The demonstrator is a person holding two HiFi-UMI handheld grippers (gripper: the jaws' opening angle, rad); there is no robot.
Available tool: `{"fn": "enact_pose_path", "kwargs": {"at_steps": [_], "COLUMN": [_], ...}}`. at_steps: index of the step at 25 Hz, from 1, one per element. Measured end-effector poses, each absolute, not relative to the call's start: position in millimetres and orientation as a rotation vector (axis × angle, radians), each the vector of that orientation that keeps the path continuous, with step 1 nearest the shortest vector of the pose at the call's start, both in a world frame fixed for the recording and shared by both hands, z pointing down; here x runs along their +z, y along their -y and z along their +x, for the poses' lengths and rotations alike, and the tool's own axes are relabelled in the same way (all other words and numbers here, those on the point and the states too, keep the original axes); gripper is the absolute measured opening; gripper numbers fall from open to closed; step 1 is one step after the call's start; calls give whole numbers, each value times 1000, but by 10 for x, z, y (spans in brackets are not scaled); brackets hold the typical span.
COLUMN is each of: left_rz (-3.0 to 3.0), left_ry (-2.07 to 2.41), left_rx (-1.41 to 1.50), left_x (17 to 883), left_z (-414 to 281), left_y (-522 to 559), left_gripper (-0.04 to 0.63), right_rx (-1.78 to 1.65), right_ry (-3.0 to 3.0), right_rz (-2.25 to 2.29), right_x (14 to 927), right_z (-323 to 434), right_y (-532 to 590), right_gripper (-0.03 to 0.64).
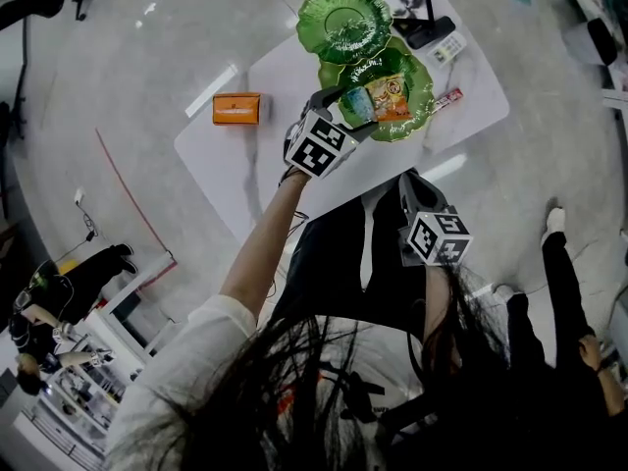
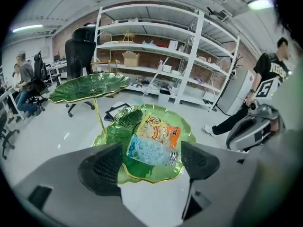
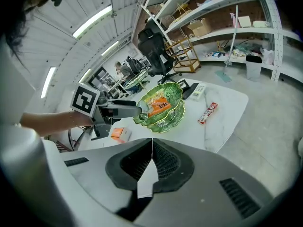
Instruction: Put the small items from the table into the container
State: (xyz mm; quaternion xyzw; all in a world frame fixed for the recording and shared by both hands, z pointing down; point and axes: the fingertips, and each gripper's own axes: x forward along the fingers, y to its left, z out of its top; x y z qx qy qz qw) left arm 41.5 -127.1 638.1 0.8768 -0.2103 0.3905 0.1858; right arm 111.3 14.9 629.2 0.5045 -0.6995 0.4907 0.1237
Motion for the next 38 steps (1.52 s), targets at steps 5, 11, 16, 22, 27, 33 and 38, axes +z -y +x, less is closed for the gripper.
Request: {"fn": "enact_pose_path", "kwargs": {"at_steps": [5, 11, 16, 22, 27, 33, 38], "left_rz": [2455, 2446, 2447, 2400, 2356, 2351, 2338], "left_ry": [611, 649, 664, 691, 719, 746, 777], "left_rx": [1046, 897, 849, 810, 778, 735, 718], "left_x": [6160, 5838, 5630, 5720, 5817, 5832, 5820], "left_z": [371, 197, -31, -221, -238, -234, -262], "left_y": [1252, 1140, 913, 571, 364, 244, 254], "left_gripper": [376, 337, 224, 57, 20, 11, 9], "right_rx": [1432, 1416, 1422, 1415, 1404, 1392, 1391], "right_ry": [2044, 2072, 2063, 2066, 2083, 2077, 2061], "right_rz": [1465, 1456, 1458, 1458, 1455, 1485, 1512], "right_x": [6284, 6256, 6260, 6231, 6250, 6227, 6231], "right_z": [1092, 1023, 968, 825, 739, 691, 719], "right_y": [-160, -132, -151, -132, -132, -163, -196], "right_gripper": [15, 15, 15, 15, 15, 15, 15]}}
